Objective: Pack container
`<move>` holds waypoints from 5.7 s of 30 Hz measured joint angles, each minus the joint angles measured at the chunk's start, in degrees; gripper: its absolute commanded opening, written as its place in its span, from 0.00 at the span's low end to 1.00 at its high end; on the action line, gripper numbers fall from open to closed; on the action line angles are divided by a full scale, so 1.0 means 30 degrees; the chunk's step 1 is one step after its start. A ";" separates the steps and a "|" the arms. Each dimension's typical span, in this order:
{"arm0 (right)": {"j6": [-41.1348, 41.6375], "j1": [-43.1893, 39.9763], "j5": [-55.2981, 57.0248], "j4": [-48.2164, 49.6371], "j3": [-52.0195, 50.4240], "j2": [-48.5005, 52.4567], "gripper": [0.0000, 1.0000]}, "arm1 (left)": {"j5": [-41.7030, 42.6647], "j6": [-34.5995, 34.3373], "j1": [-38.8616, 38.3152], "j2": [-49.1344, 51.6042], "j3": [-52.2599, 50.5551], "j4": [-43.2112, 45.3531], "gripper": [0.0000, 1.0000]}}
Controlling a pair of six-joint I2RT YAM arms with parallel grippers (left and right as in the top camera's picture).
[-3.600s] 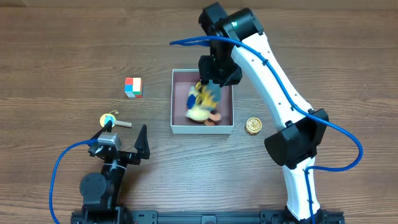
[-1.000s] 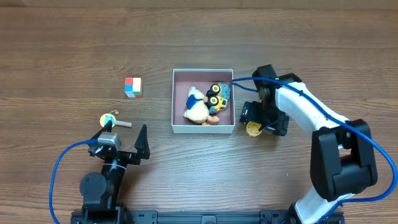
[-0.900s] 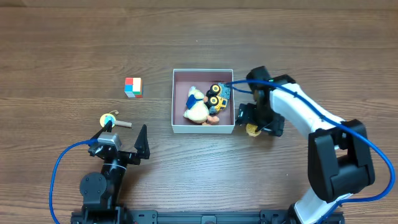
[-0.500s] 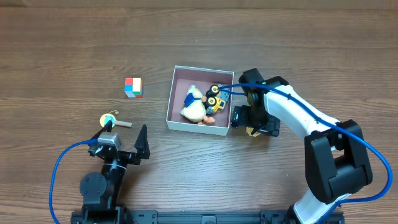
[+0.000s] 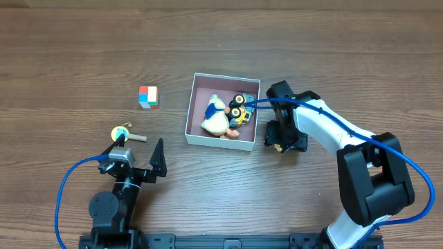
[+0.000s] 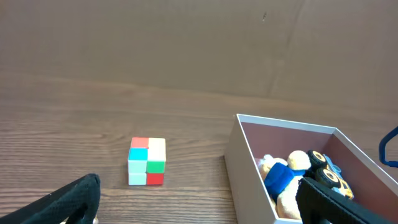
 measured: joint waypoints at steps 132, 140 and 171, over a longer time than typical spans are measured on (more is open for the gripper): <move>-0.0831 0.3410 0.5268 0.0350 -0.5268 -2.8560 1.00 | 0.7577 -0.1100 0.0000 0.0102 0.3781 -0.3300 1.00; -0.0823 0.3410 0.5260 0.0262 -0.5275 -2.8560 1.00 | 0.7708 0.1122 0.0000 0.2033 1.5096 -1.1846 1.00; -0.0831 0.3410 0.5260 0.0270 -0.5304 -2.8560 1.00 | -0.2637 -1.4498 0.0073 3.2195 3.0265 -3.0665 1.00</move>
